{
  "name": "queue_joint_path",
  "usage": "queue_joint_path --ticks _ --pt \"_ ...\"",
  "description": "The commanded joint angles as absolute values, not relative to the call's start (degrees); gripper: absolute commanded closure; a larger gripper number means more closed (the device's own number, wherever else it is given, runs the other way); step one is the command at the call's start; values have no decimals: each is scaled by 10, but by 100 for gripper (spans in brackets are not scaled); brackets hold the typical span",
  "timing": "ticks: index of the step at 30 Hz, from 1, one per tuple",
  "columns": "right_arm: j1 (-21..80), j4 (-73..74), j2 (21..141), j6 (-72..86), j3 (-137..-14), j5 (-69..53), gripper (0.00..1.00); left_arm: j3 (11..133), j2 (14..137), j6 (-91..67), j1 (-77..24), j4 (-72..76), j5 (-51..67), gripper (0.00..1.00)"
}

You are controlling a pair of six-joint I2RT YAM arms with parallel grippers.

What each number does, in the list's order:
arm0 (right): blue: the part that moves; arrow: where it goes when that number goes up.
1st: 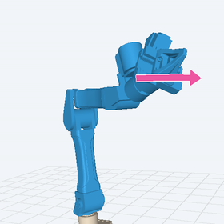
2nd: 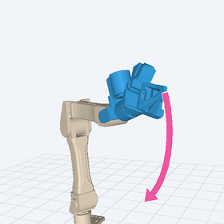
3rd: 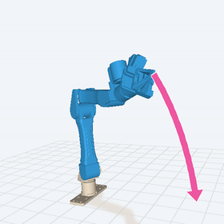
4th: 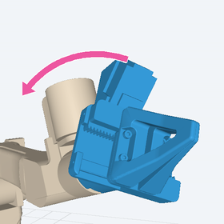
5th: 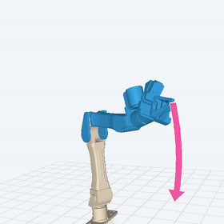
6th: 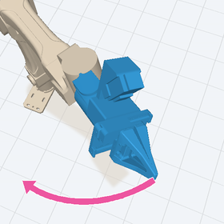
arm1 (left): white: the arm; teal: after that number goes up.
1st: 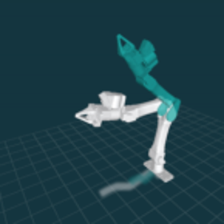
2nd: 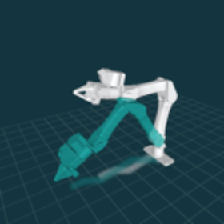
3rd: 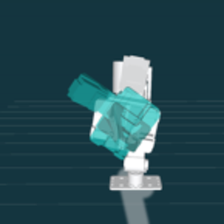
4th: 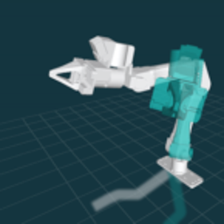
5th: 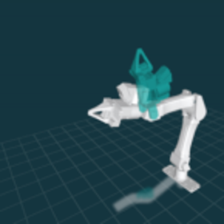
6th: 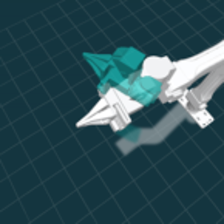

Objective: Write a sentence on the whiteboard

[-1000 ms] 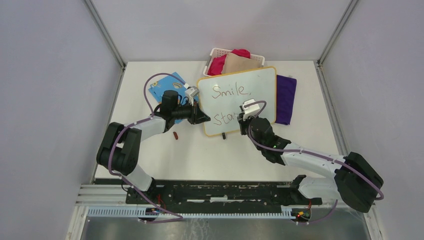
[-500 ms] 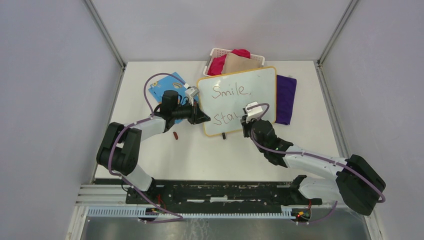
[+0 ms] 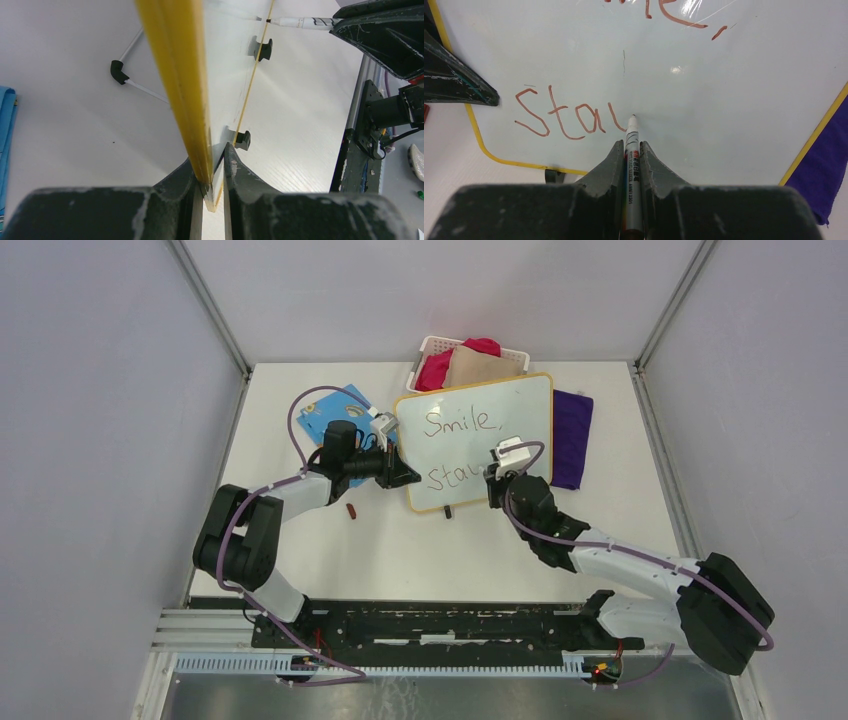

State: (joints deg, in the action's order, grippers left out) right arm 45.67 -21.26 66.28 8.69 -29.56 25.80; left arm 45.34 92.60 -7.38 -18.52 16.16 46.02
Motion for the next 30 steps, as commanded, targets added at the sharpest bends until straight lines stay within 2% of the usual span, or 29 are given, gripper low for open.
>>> queue_joint_path --ticks 1,11,30 --pt "450 -229 657 79 -328 267 100 445 950 -4 -204 77 395 98" --pt "443 -232 673 78 -339 261 100 446 951 -4 -204 76 395 98" --pt "444 -234 655 114 -263 232 100 446 951 10 -205 73 393 98"
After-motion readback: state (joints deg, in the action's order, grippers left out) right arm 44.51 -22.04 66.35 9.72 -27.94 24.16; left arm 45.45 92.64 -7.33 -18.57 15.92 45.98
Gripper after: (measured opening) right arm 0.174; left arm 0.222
